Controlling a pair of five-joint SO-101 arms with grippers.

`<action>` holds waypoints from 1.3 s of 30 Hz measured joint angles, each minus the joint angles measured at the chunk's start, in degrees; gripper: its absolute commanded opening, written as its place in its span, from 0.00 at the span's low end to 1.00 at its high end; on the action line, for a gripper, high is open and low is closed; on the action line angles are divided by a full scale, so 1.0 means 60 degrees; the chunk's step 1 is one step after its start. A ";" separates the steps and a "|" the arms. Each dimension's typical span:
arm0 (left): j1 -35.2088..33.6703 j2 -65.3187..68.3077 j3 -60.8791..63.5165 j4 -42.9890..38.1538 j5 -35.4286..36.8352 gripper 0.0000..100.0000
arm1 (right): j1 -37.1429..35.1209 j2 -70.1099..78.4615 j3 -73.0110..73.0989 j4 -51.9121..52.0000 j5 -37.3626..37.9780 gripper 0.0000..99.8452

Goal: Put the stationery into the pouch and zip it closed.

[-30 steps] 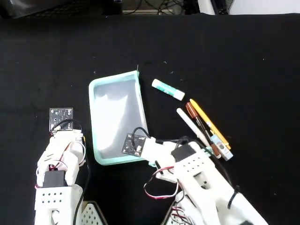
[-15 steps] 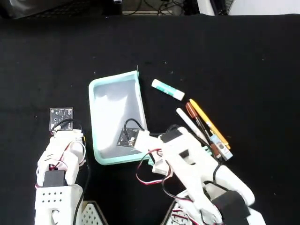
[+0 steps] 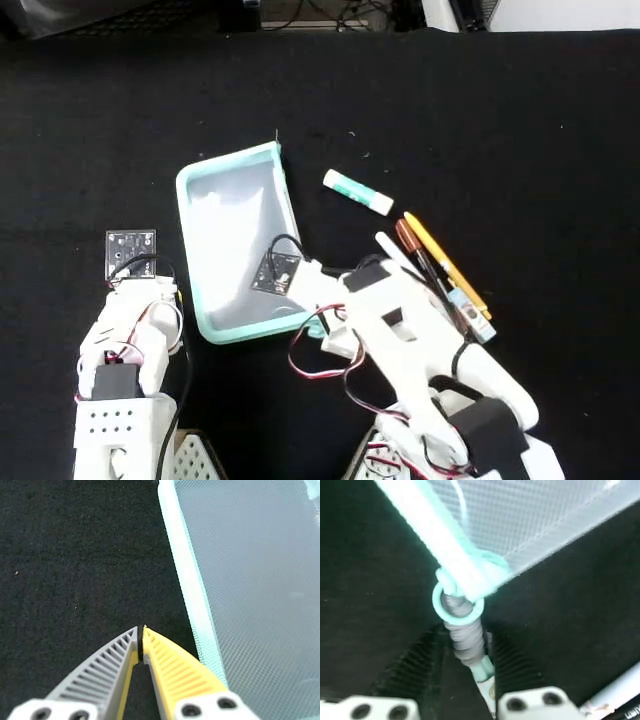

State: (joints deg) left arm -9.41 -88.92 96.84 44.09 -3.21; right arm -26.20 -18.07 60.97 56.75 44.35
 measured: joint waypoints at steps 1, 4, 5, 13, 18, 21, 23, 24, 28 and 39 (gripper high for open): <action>0.0000 0.0000 0.0000 0.0000 0.0000 0.03 | 0.0000 -0.0029 -0.0044 0.0147 -0.0015 0.01; 0.0000 0.0000 0.0000 0.0205 -0.0352 0.03 | -0.0044 -0.0674 0.0132 0.0601 -0.0015 0.01; 0.0000 0.0000 0.0000 0.0440 -0.0718 0.03 | -0.0044 -0.1026 0.0132 0.0645 -0.0044 0.01; 0.0015 0.0000 -0.1377 0.2388 -0.2066 0.03 | -0.0044 -0.4381 0.0777 -0.0440 -0.1538 0.01; 0.0015 0.0044 -0.2520 0.2491 -0.2418 0.03 | -0.0044 -0.5436 0.0952 -0.0615 -0.2051 0.01; 0.0015 0.0615 -0.3311 0.2491 -0.2476 0.03 | -0.0044 -0.5524 0.0850 -0.0249 -0.2139 0.01; 0.0015 0.1407 -0.3853 0.2388 -0.2491 0.03 | -0.0044 -0.5524 0.0527 -0.0015 -0.2168 0.01; 0.0015 0.1905 -0.4132 0.2227 -0.2491 0.03 | -0.0044 -0.5524 0.0337 0.0073 -0.2212 0.01; 0.0029 0.4791 -0.5553 0.1568 -0.2491 0.03 | -0.0044 -0.5656 -0.0147 0.0117 -0.2842 0.01; 0.0938 1.0960 -0.8645 0.1070 -0.0777 0.04 | 0.0234 -0.5685 0.1216 -0.1465 -0.3136 0.01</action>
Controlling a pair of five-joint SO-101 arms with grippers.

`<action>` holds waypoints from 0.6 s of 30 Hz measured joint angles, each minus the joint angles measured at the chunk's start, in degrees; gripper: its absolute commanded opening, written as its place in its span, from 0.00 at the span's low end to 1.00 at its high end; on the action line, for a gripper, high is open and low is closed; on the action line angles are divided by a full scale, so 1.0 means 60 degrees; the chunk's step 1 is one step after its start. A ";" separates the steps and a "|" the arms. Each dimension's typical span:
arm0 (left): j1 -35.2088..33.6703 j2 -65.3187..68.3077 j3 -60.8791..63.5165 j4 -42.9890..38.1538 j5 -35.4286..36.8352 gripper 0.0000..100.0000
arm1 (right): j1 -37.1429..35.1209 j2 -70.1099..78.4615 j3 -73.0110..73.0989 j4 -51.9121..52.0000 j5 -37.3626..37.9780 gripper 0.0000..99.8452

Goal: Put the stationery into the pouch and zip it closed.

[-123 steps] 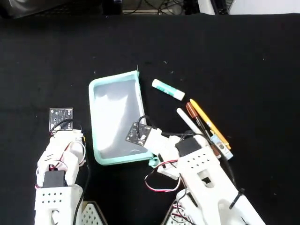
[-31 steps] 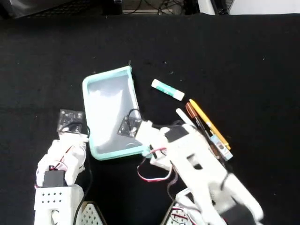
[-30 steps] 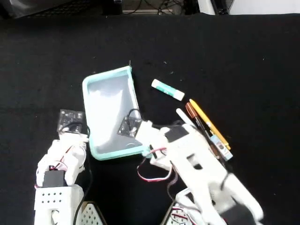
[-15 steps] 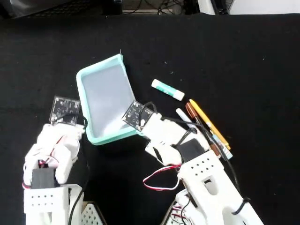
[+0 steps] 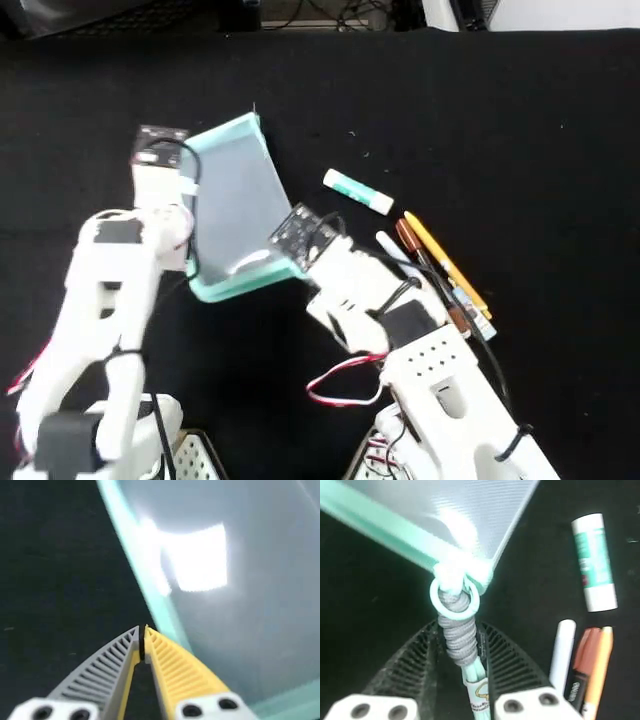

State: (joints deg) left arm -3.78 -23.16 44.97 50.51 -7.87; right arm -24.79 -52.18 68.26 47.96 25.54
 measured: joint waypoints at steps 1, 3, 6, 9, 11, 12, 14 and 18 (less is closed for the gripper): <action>0.0220 0.0220 -0.0015 0.0000 0.0029 0.06 | 0.0190 0.0000 0.0000 -0.0176 -0.0029 0.01; 0.0542 0.0601 -0.0015 0.0000 0.0073 0.12 | 0.0674 0.0000 0.0000 -0.0352 -0.0308 0.01; 0.0674 0.1026 -0.0044 0.0000 0.0088 0.23 | 0.1026 0.0000 0.0000 -0.0396 -0.0938 0.01; 0.0733 0.1421 -0.0044 0.0000 0.0088 0.23 | 0.1084 0.0000 0.0000 -0.0396 -0.1172 0.01; 0.0747 0.1612 -0.0044 -0.0029 0.0088 0.23 | 0.1114 -0.0029 0.0000 -0.0396 -0.1216 0.01; 0.0747 0.1685 -0.0044 -0.0059 0.0088 0.23 | 0.1114 -0.0147 0.0000 -0.0396 -0.1216 0.01; 0.0864 0.1817 -0.0103 -0.0073 0.0132 0.23 | 0.1114 -0.0513 0.0000 -0.0396 -0.1216 0.01; 0.1319 0.1890 -0.0161 -0.0249 0.0117 0.23 | 0.0850 -0.1832 0.0000 -0.0249 -0.1245 0.01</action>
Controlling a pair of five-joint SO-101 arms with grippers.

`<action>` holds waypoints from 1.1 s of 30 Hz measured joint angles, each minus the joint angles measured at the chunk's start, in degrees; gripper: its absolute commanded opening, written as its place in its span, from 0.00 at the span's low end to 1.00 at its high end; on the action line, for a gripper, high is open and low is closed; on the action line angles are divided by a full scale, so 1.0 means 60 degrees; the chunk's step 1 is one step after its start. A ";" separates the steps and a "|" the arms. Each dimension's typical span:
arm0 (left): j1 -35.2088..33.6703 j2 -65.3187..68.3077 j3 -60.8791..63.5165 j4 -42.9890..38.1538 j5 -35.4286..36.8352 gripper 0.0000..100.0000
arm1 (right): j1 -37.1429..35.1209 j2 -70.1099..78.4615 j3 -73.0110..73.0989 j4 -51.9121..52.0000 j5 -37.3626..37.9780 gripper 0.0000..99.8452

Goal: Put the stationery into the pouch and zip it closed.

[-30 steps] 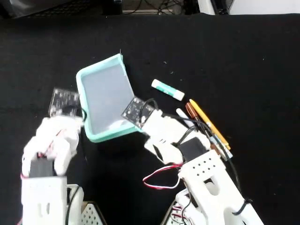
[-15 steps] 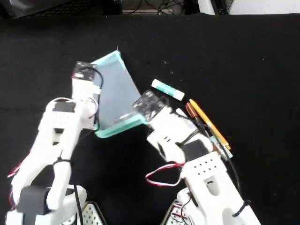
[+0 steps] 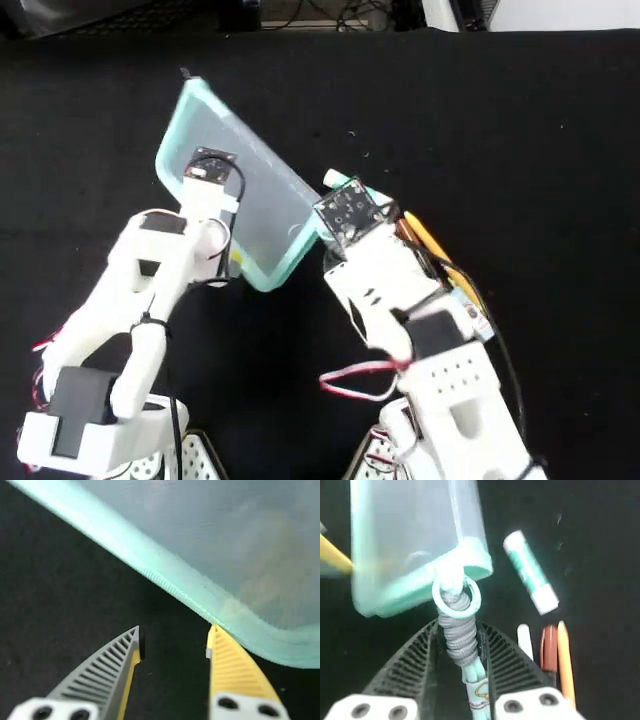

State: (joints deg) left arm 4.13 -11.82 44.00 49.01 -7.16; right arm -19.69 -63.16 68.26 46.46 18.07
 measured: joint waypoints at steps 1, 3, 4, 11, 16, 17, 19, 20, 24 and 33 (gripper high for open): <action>0.0147 0.0000 0.0000 -0.0147 0.0015 0.23 | -0.0264 -0.0410 0.0000 0.0161 0.0015 0.01; 0.0396 0.0000 0.0000 -0.0454 0.0161 0.23 | -0.0821 -0.1260 0.0000 0.0484 0.0015 0.01; 0.0513 0.0000 0.0059 -0.0630 0.0337 0.23 | -0.1084 -0.1700 0.0029 0.0571 0.0015 0.01; 0.0733 0.0000 0.0205 -0.0996 0.1656 0.23 | -0.1582 -0.4059 0.1597 0.0293 0.0015 0.01; 0.0000 0.0000 -0.0308 -0.0044 0.1685 0.23 | -0.1626 -0.4703 0.2637 -0.0381 0.0015 0.01; -0.0220 -0.0088 -0.0527 0.0381 0.1553 0.23 | -0.1656 -0.4733 0.2711 -0.0440 0.0015 0.01; -0.0689 -0.0425 -0.0806 0.1055 0.1245 0.23 | -0.1700 -0.4762 0.2755 -0.0484 0.0015 0.01; -0.0938 -0.0659 -0.0850 0.1289 0.1099 0.23 | -0.1758 -0.4777 0.2769 -0.0498 0.0015 0.01; -0.2051 -0.1714 -0.0864 0.1612 0.0542 0.23 | -0.2476 -0.4777 0.2945 -0.0498 0.0029 0.01; -0.2242 -0.5084 -0.0513 0.3194 0.0425 0.23 | -0.3267 -0.4791 0.3077 -0.0498 0.0029 0.01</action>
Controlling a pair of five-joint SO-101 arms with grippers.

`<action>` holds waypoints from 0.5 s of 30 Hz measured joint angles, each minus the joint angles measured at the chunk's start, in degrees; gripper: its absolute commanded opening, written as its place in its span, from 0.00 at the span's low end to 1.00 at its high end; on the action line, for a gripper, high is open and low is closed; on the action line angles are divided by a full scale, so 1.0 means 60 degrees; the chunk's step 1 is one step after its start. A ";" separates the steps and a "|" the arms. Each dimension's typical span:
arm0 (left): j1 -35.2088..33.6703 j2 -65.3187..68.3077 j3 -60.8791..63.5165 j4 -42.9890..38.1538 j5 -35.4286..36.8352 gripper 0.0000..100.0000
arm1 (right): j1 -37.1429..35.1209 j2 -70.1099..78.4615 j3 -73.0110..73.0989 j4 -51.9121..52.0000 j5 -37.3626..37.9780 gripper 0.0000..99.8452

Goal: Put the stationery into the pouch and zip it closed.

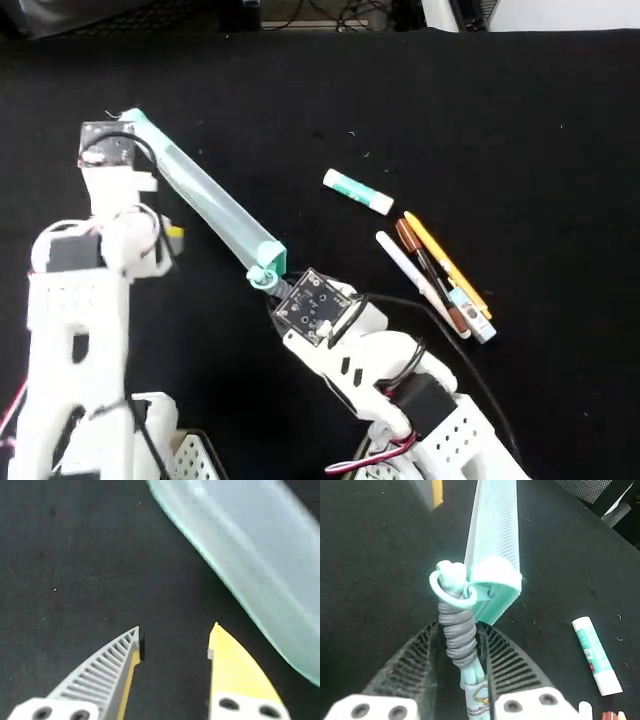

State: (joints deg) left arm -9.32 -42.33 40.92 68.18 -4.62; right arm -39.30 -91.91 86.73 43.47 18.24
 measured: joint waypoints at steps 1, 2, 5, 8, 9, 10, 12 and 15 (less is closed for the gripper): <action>0.0264 -0.0425 0.0000 0.0190 0.0000 0.23 | 0.0000 0.0000 0.0029 0.0000 0.0000 0.01; 0.0484 -0.0850 0.0073 0.0308 0.0000 0.23 | 0.0000 0.0000 0.0103 0.0000 0.0000 0.01; 0.1026 -0.2022 0.0645 0.0396 0.0000 0.23 | -0.0059 0.0000 0.0308 0.0000 0.0000 0.01; 0.1553 -0.3018 0.1158 0.0410 -0.0337 0.23 | -0.0322 0.0000 0.0440 0.0000 0.0000 0.01; 0.1714 -0.3282 0.1304 0.0410 -0.0381 0.23 | -0.0381 0.0000 0.0440 0.0000 0.0000 0.01; 0.1832 -0.3516 0.1392 0.0410 -0.0410 0.23 | -0.0410 0.0000 0.0440 0.0044 0.0000 0.01; 0.1934 -0.3883 0.1758 0.0147 -0.0425 0.23 | -0.0454 0.0000 0.0440 0.0308 0.0000 0.01; 0.1934 -0.4234 0.2330 -0.0484 -0.0469 0.23 | -0.0454 0.0000 0.0425 0.0952 0.0278 0.01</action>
State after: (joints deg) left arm 2.29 -67.74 54.90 65.27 -7.43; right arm -42.02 -91.91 89.27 49.19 19.91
